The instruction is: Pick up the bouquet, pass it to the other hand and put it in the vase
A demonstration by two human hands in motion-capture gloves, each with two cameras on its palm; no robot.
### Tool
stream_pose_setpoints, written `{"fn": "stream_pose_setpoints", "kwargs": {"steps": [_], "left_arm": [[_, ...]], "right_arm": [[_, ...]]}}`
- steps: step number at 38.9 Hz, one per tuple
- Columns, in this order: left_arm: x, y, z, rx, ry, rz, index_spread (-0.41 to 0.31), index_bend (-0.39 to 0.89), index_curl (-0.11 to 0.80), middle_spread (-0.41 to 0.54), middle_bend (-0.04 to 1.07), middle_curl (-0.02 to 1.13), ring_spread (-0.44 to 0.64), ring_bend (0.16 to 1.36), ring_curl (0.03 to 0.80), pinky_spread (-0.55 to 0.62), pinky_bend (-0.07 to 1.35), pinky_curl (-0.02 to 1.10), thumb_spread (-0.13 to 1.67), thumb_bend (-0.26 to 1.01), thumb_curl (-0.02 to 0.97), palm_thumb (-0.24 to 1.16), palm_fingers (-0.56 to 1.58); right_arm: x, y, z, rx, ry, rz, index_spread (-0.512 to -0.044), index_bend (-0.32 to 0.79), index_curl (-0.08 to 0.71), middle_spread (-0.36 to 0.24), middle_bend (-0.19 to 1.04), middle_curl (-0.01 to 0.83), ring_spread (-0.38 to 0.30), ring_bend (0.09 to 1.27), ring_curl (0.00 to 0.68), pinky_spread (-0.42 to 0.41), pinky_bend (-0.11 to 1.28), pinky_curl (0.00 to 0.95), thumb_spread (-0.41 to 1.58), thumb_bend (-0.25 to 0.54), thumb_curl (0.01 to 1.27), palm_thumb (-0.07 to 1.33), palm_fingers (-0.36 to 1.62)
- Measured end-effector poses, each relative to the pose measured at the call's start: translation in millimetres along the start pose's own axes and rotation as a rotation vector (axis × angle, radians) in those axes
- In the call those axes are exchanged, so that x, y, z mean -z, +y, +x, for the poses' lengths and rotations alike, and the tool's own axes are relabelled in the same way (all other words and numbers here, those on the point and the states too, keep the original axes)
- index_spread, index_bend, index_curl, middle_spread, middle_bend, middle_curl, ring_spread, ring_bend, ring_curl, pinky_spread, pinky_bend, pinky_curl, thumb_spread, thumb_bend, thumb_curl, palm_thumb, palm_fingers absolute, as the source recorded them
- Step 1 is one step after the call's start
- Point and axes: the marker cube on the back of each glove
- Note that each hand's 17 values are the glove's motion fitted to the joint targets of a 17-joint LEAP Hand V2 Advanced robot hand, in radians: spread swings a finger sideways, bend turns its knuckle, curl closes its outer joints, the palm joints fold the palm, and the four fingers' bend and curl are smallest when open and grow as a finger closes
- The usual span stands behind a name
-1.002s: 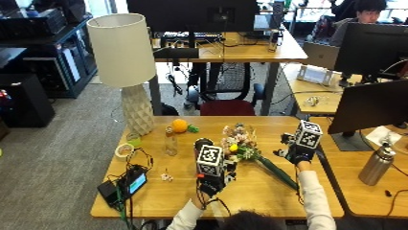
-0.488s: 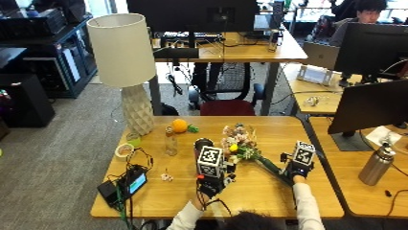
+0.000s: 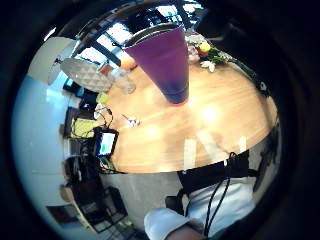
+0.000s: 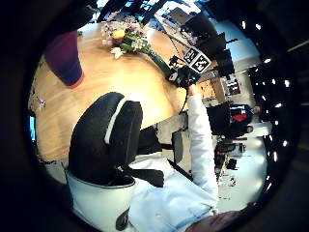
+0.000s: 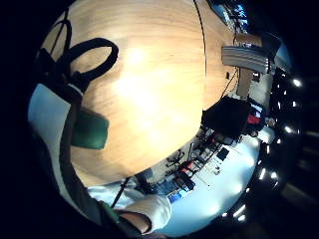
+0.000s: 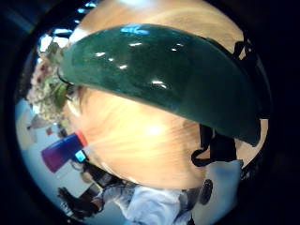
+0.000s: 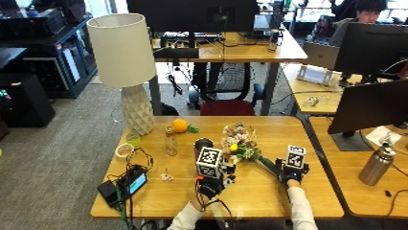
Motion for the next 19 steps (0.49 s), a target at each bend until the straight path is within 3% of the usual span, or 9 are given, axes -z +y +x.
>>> {"fn": "stream_pose_setpoints", "kwargs": {"steps": [7, 8, 9, 13, 14, 15, 19], "left_arm": [[-10, -6, -4, -0.003, 0.009, -0.008, -0.080, 0.18, 0.393, 0.085, 0.16, 0.28, 0.23, 0.42, 0.273, 0.36, 0.27, 0.34, 1.21, -0.02, 0.246, 0.26, 0.42], [-11, -7, -4, -0.002, 0.010, -0.014, -0.081, 0.18, 0.392, 0.085, 0.16, 0.28, 0.23, 0.41, 0.272, 0.36, 0.27, 0.34, 1.21, -0.02, 0.247, 0.26, 0.41], [-13, -8, -4, -0.003, 0.010, -0.021, -0.080, 0.18, 0.394, 0.085, 0.16, 0.28, 0.23, 0.42, 0.273, 0.36, 0.27, 0.34, 1.21, -0.02, 0.247, 0.26, 0.42], [-16, -10, -4, -0.007, 0.016, -0.049, -0.080, 0.18, 0.395, 0.085, 0.16, 0.28, 0.24, 0.42, 0.274, 0.36, 0.26, 0.34, 1.21, -0.02, 0.248, 0.26, 0.42], [-17, -11, -4, -0.006, 0.017, -0.053, -0.080, 0.18, 0.395, 0.085, 0.16, 0.28, 0.24, 0.42, 0.275, 0.36, 0.26, 0.34, 1.21, -0.02, 0.248, 0.26, 0.42], [-18, -13, -5, -0.004, 0.018, -0.056, -0.080, 0.18, 0.395, 0.085, 0.16, 0.28, 0.23, 0.42, 0.277, 0.36, 0.26, 0.34, 1.21, -0.02, 0.248, 0.26, 0.42], [-17, -15, -2, -0.007, 0.035, -0.065, -0.080, 0.18, 0.399, 0.084, 0.15, 0.28, 0.24, 0.42, 0.278, 0.36, 0.26, 0.34, 1.21, -0.02, 0.249, 0.26, 0.42]], "right_arm": [[-2, -9, 1, -0.047, -0.086, 0.056, -0.203, 0.25, 0.283, -0.107, 0.41, 0.463, -0.204, 0.57, 0.394, -0.194, 0.50, 0.350, 0.81, 0.047, 0.45, 0.97, 1.24], [-2, -10, 2, -0.059, -0.097, 0.053, -0.204, 0.21, 0.279, -0.114, 0.40, 0.458, -0.203, 0.55, 0.388, -0.180, 0.50, 0.352, 0.85, 0.041, 0.44, 0.96, 1.18], [-3, -10, 2, -0.065, -0.110, 0.040, -0.200, 0.25, 0.303, -0.106, 0.41, 0.469, -0.207, 0.57, 0.401, -0.220, 0.50, 0.354, 0.79, 0.037, 0.46, 0.98, 1.26], [-8, -1, 2, -0.033, -0.151, -0.026, -0.201, 0.19, 0.318, -0.126, 0.44, 0.486, -0.224, 0.66, 0.430, -0.265, 0.53, 0.369, 0.80, 0.029, 0.49, 1.00, 1.37], [-9, 0, 2, -0.036, -0.148, 0.004, -0.202, 0.21, 0.331, -0.122, 0.43, 0.486, -0.228, 0.64, 0.427, -0.271, 0.54, 0.375, 0.77, 0.023, 0.50, 1.01, 1.33], [-10, -1, 4, -0.048, -0.138, 0.063, -0.203, 0.18, 0.330, -0.130, 0.49, 0.505, -0.223, 0.71, 0.451, -0.281, 0.52, 0.371, 0.87, 0.051, 0.47, 1.04, 1.46], [-10, -11, 9, -0.085, -0.123, 0.288, -0.203, 0.23, 0.366, -0.144, 0.61, 0.549, -0.220, 0.80, 0.484, -0.284, 0.56, 0.398, 0.92, -0.017, 0.44, 0.97, 1.56]]}}
